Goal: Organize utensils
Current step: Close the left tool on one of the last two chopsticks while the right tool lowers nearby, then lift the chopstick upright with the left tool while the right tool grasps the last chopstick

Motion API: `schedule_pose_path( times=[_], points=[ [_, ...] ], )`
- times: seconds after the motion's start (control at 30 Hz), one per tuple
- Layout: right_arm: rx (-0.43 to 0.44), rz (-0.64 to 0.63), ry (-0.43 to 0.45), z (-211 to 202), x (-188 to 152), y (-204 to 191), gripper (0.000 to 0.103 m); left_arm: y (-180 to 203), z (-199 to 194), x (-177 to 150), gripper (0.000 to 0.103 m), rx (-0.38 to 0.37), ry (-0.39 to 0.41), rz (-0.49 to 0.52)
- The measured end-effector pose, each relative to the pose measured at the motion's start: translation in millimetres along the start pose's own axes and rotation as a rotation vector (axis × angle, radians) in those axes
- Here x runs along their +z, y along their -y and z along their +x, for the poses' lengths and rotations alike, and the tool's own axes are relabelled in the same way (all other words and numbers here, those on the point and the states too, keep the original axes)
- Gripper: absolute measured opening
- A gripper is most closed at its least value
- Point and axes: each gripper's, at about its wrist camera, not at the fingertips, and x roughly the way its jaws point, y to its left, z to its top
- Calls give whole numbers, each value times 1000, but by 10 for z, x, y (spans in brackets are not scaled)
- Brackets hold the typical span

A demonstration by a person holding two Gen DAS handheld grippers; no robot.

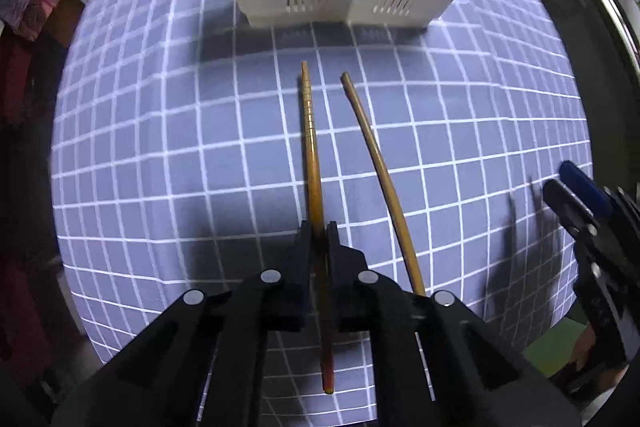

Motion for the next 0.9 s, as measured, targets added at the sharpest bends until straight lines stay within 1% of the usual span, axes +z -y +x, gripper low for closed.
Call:
schedule_pose_path(
  times=[0.17, 0.3, 0.4, 0.53, 0.63, 0.73, 0.83, 0.9],
  points=[
    [-7, -44, -47, 82, 31, -170, 30, -121, -359, -210, 7, -33, 127, 30],
    [-2, -85, -74, 96, 96, -346, 30, -252, -640, -451, 7, -48, 264, 45],
    [31, -119, -113, 135, 178, -530, 30, -340, -791, -600, 7, -49, 359, 54],
    [73, -155, -175, 239, 263, -768, 30, -358, -941, -716, 7, -45, 463, 73],
    [92, -170, -232, 366, 343, -917, 30, -395, -1058, -810, 7, -23, 542, 90],
    [98, -175, -288, 501, 423, -1035, 30, -435, -1112, -864, 7, -29, 574, 91],
    [75, -187, -328, 622, 462, -1112, 26, -467, -1101, -883, 7, -33, 591, 88],
    [58, -193, -349, 688, 476, -1146, 25, -483, -1096, -893, 7, -38, 598, 86]
  ],
)
